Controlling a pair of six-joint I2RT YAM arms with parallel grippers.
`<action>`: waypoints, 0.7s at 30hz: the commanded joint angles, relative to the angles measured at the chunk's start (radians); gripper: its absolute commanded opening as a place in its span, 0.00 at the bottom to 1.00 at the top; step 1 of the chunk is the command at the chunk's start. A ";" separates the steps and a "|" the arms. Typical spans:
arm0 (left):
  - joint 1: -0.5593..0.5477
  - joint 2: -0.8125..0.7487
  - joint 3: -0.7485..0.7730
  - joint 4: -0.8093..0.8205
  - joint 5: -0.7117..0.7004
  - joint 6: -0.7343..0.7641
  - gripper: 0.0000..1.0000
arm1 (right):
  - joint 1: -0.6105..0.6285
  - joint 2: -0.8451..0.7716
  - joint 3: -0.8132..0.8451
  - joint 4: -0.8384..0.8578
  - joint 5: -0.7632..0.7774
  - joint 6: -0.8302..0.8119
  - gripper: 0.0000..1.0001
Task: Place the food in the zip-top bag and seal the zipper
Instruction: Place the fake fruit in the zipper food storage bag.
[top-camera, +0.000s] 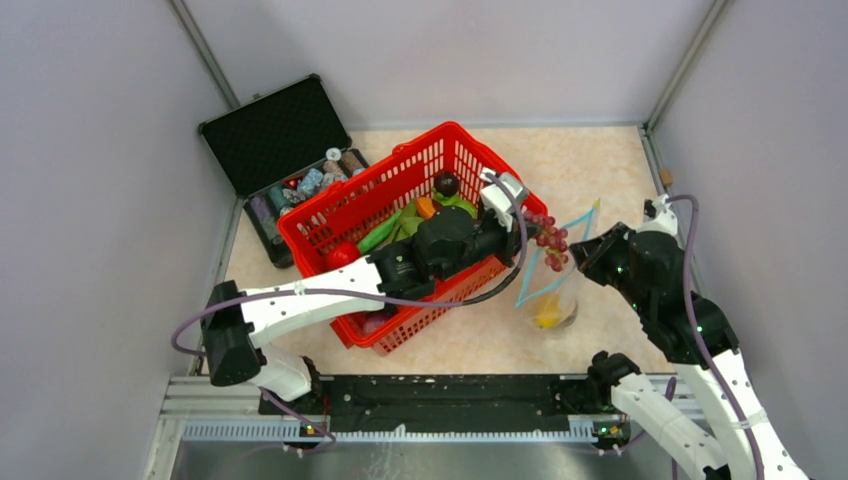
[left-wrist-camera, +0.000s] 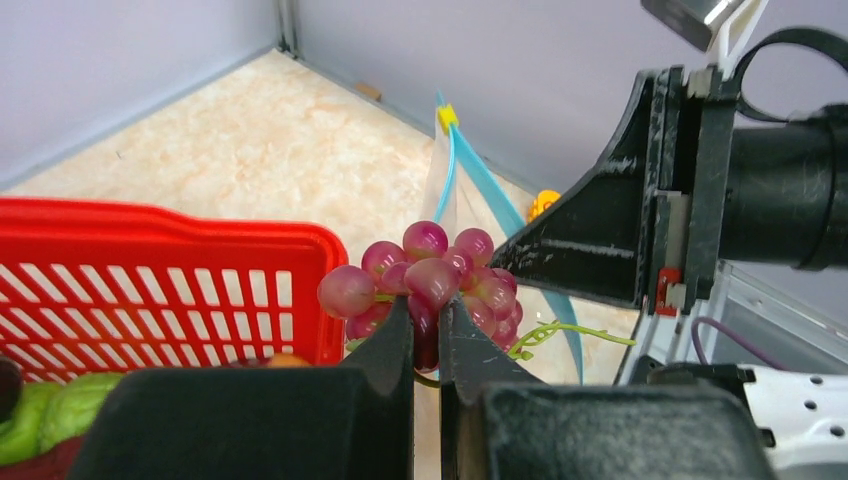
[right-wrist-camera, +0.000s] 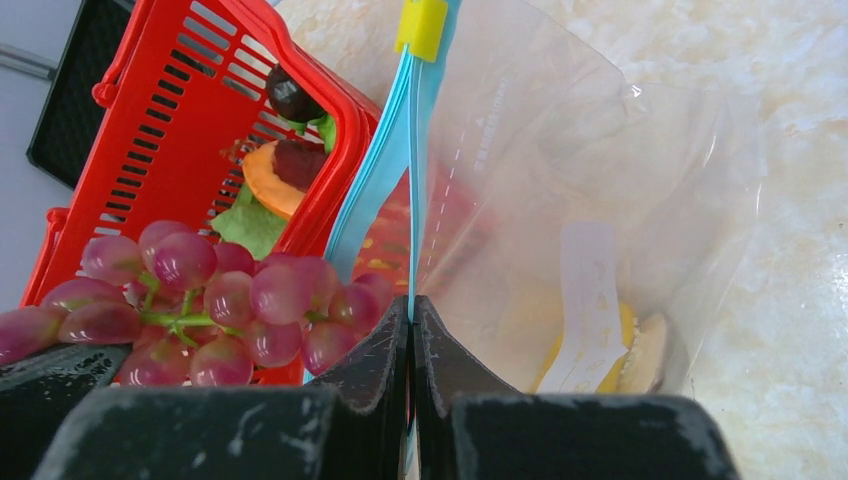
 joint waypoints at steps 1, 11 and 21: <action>-0.048 0.031 0.108 0.019 -0.081 0.080 0.00 | 0.008 -0.007 0.040 0.052 -0.014 0.020 0.00; -0.103 0.045 0.081 0.016 0.026 0.214 0.00 | 0.008 -0.045 0.033 0.081 0.007 0.110 0.00; -0.104 0.041 0.040 -0.033 -0.051 0.290 0.00 | 0.008 -0.035 0.072 0.042 0.008 0.124 0.00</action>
